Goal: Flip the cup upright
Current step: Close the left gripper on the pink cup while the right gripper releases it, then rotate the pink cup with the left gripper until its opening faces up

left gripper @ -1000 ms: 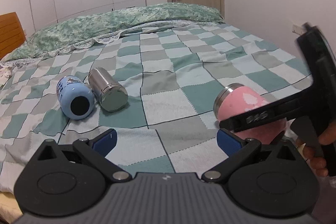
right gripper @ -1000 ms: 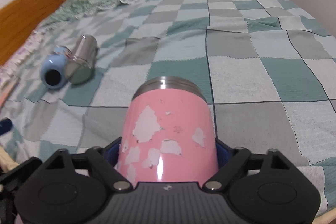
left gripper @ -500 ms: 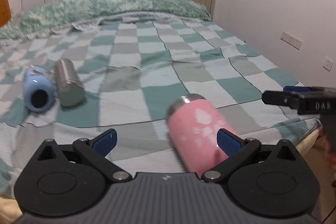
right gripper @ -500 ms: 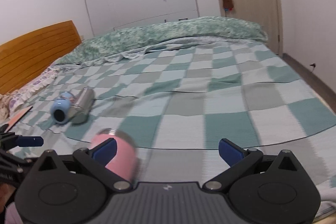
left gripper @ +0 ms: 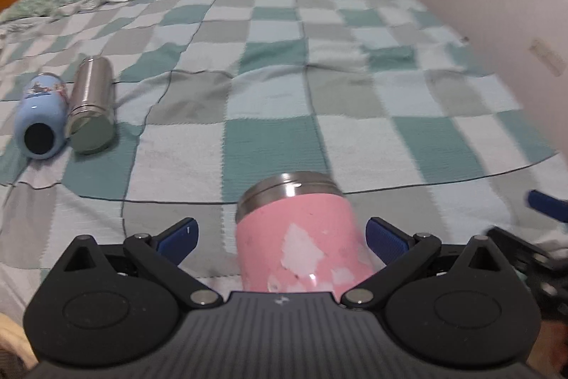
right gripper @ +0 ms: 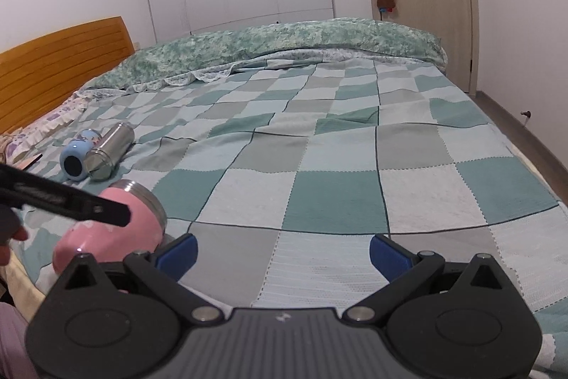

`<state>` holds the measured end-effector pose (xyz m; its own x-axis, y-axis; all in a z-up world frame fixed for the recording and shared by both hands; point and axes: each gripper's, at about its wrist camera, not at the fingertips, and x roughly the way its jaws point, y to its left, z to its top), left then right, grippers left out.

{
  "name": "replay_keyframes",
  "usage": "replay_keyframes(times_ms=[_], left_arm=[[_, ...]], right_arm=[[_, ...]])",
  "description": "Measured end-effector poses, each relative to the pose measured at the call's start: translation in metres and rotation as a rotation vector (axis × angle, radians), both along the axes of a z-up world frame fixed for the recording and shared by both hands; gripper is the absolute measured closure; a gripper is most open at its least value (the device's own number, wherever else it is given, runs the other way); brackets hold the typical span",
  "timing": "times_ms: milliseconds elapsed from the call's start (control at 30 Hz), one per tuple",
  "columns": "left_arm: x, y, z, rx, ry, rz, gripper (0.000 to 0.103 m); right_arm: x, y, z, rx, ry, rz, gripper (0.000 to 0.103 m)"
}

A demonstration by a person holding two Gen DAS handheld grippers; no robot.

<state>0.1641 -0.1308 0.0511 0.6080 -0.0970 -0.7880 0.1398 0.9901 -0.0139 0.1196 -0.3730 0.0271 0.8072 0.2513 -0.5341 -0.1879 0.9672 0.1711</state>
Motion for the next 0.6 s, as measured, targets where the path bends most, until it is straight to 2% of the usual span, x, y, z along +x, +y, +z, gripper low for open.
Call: replay_keyframes(times_ms=[67,100,167,333,467,600], left_arm=[[0.011,-0.006,-0.008,-0.001,0.066,-0.006,0.005],[0.016,-0.007,-0.013,-0.017,0.105,0.001,0.015],[0.02,-0.01,-0.017,-0.014,0.136,0.021,0.015],[0.013,-0.012,-0.015,-0.001,0.112,0.012,0.015],[0.007,-0.011,-0.011,-0.022,0.082,0.014,0.016],[-0.005,-0.007,-0.007,-0.041,0.025,0.0,0.016]], right_arm=[[0.0,-0.002,-0.003,0.015,0.0,0.005,0.0],[-0.001,-0.003,-0.004,0.022,0.0,0.006,0.0],[-0.002,-0.006,-0.006,0.035,0.001,0.005,0.0],[-0.007,-0.011,-0.011,0.054,0.006,-0.008,0.0],[-0.013,-0.013,-0.016,0.085,0.007,-0.032,0.0],[-0.027,-0.009,-0.023,0.118,-0.053,-0.066,0.0]])
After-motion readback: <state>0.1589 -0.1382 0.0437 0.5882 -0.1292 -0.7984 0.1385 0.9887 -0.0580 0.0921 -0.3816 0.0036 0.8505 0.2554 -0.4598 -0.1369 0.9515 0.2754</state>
